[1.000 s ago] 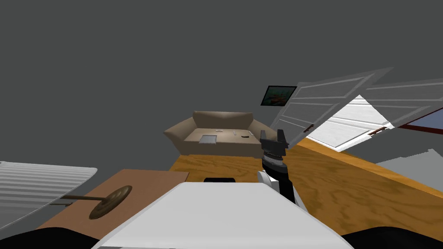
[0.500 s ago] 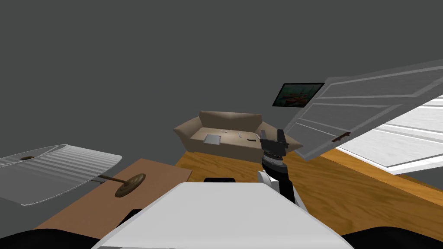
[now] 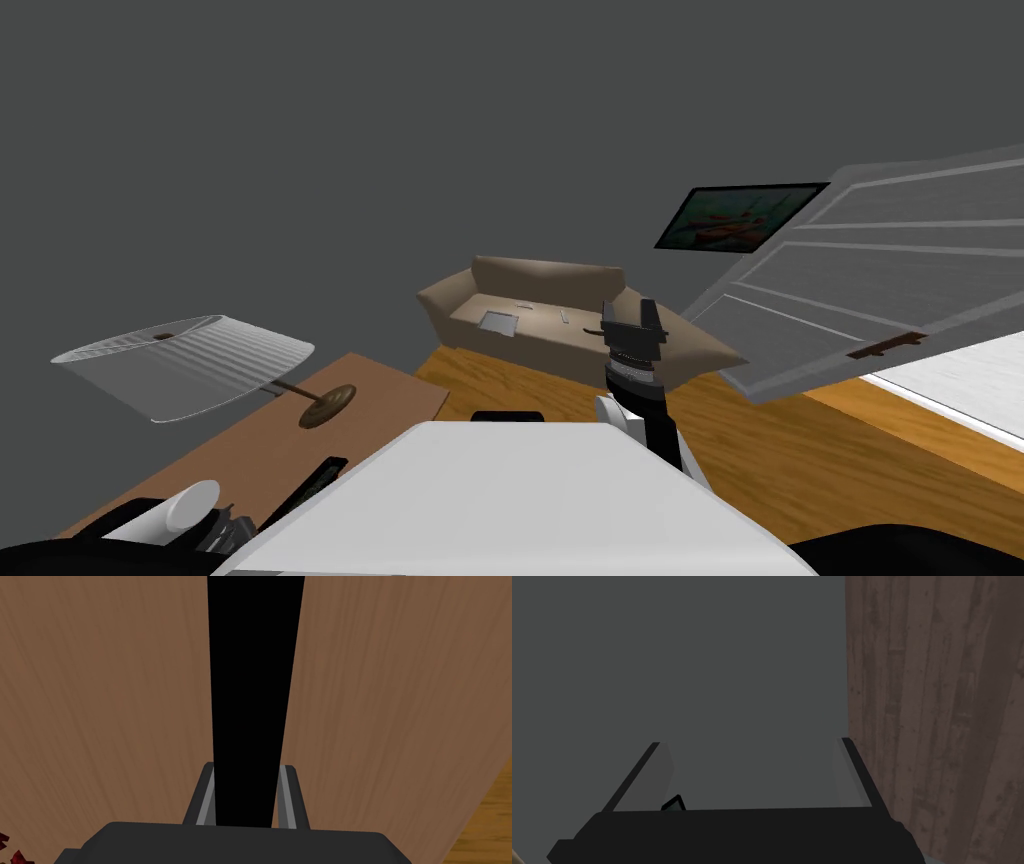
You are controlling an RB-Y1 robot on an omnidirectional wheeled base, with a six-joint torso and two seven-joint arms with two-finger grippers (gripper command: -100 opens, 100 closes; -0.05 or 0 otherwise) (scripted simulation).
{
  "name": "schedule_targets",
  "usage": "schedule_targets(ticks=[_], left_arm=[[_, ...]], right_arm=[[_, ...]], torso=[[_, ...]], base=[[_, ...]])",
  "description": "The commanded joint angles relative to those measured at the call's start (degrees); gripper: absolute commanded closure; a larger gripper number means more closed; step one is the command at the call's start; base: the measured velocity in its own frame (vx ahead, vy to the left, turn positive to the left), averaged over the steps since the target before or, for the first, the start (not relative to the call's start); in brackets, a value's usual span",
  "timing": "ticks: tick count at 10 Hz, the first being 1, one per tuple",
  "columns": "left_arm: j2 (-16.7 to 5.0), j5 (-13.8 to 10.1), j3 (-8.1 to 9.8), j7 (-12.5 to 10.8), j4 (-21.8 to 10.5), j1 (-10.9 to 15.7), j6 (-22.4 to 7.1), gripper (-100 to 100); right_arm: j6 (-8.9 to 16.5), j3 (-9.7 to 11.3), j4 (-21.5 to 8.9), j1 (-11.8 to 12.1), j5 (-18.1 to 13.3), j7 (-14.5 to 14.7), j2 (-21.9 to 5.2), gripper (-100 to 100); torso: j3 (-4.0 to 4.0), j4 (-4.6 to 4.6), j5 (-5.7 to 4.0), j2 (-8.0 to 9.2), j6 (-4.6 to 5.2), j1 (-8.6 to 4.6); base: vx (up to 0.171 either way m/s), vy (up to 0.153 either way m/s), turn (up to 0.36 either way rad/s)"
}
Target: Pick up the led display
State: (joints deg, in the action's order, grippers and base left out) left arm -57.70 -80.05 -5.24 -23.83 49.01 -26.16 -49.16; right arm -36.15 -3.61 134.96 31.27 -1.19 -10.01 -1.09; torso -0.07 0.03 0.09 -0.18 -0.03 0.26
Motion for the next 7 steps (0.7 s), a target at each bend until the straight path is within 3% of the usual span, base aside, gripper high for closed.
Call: schedule_targets(ticks=[1, 2, 3, 4, 5, 6, 7], left_arm=[[0.27, 2.86, 1.35, 1.18, -0.59, 1.32, -1.55, 100], [0.85, 4.72, 3.61, 2.65, -1.69, 3.83, -3.88, 100], [0.85, 6.77, 3.61, 2.65, -1.69, 4.28, -4.18, 100], [1.42, 8.45, 5.87, 4.11, -2.80, 6.66, -6.56, 100], [1.42, 10.31, 5.87, 4.11, -2.80, 7.25, -6.82, 100], [1.99, 12.04, 8.13, 5.58, -3.91, 9.37, -9.17, 100], [1.99, 13.74, 8.13, 5.58, -3.91, 10.21, -9.46, 100]], right_arm=[[0.00, 0.00, 0.00, 0.00, 0.00, 0.00, 0.00, 0], [0.00, 0.01, 0.00, -0.01, 0.00, 0.00, 0.00, 0], [0.00, 0.00, 0.00, 0.00, 0.00, 0.00, 0.00, 0], [0.00, 0.01, 0.00, -0.01, 0.00, 0.00, 0.00, 0], [0.00, 0.00, 0.00, 0.00, 0.00, 0.00, 0.00, 0], [0.00, 0.01, 0.00, -0.01, 0.00, 0.00, 0.00, 0], [0.00, 0.00, 0.00, 0.00, 0.00, 0.00, 0.00, 0]], torso=[[0.00, 0.00, 0.00, 0.00, 0.00, 0.00], [0.00, -0.01, -0.02, 0.01, 0.05, -0.02], [0.00, -0.01, -0.05, 0.02, -0.05, -0.06], [0.02, 0.00, -0.08, 0.05, 0.03, -0.07], [0.01, -0.01, -0.08, 0.03, -0.06, -0.08], [0.02, 0.00, -0.10, 0.05, 0.01, -0.10], [0.01, -0.02, -0.11, 0.04, -0.12, -0.13]], base=[[0.059, -0.024, 0.165], [0.052, -0.025, 0.354], [0.046, -0.029, 0.158], [0.053, -0.021, 0.304], [0.048, -0.028, 0.167], [0.056, -0.030, 0.339], [0.046, -0.034, 0.166]])
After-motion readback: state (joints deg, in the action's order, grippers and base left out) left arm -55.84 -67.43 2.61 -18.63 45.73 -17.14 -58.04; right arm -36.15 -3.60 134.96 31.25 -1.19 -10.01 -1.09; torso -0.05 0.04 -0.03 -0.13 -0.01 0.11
